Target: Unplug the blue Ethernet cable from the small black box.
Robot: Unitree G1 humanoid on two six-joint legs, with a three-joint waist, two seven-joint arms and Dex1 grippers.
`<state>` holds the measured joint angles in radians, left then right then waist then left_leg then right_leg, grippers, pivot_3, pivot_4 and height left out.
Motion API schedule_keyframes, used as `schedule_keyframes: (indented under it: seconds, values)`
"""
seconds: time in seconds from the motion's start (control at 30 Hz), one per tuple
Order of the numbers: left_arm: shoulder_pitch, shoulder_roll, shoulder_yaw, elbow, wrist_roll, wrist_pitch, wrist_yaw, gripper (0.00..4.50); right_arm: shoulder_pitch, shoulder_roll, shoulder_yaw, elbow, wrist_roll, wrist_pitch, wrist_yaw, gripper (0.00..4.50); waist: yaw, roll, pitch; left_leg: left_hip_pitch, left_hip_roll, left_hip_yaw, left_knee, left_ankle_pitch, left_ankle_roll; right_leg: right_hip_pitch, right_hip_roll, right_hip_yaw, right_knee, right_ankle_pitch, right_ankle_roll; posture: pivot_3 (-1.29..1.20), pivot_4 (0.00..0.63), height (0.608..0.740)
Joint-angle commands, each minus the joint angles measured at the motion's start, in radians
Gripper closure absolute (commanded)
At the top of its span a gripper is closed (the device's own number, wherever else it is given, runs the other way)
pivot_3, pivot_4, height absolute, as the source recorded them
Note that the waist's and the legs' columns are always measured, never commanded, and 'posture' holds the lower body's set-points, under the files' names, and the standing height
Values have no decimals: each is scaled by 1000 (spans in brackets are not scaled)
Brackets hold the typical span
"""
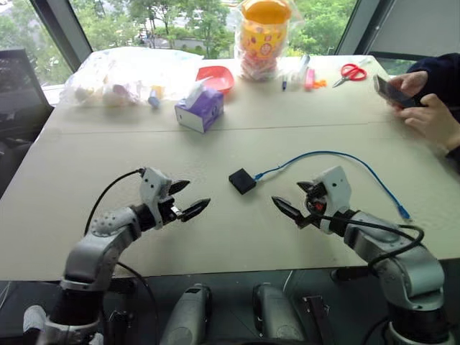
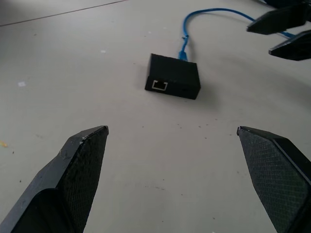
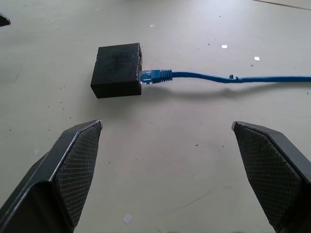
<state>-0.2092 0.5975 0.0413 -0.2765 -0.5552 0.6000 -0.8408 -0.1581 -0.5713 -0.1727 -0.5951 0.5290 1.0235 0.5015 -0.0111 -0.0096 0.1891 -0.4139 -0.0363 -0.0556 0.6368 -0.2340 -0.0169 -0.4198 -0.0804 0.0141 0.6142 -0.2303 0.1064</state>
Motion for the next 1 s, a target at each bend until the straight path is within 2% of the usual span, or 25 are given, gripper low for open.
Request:
schedule_keyframes:
  seconds: [0.03,0.23,0.57,0.83,1.0]
  values:
    - [-51,15,12,16,-33,20,-35,78,-27,-46,-16,-43,65,62,34,0,0,0,0,0,0,0,0,0,0,0,0,0,0,0,0,0,150,740]
    - [-164,39,8,64,-67,85,-80,78,-125,-127,-7,-16,107,126,56,0,0,-1,1,-2,0,0,1,0,0,0,0,0,0,0,0,0,150,740]
    - [-206,44,-24,109,-26,67,-106,78,-233,-269,71,96,59,58,151,0,-1,-1,1,-2,0,1,1,0,0,-1,0,0,0,0,0,0,150,740]
    - [-208,45,-38,132,13,33,-124,78,-398,-319,255,325,-80,-122,286,0,0,-1,1,-2,0,1,1,0,0,-2,0,0,0,0,0,0,150,740]
    - [-215,44,-37,143,28,14,-125,78,-540,-326,451,525,-240,-305,458,0,-2,-1,1,-3,0,2,2,0,0,-3,0,1,1,1,1,0,150,740]
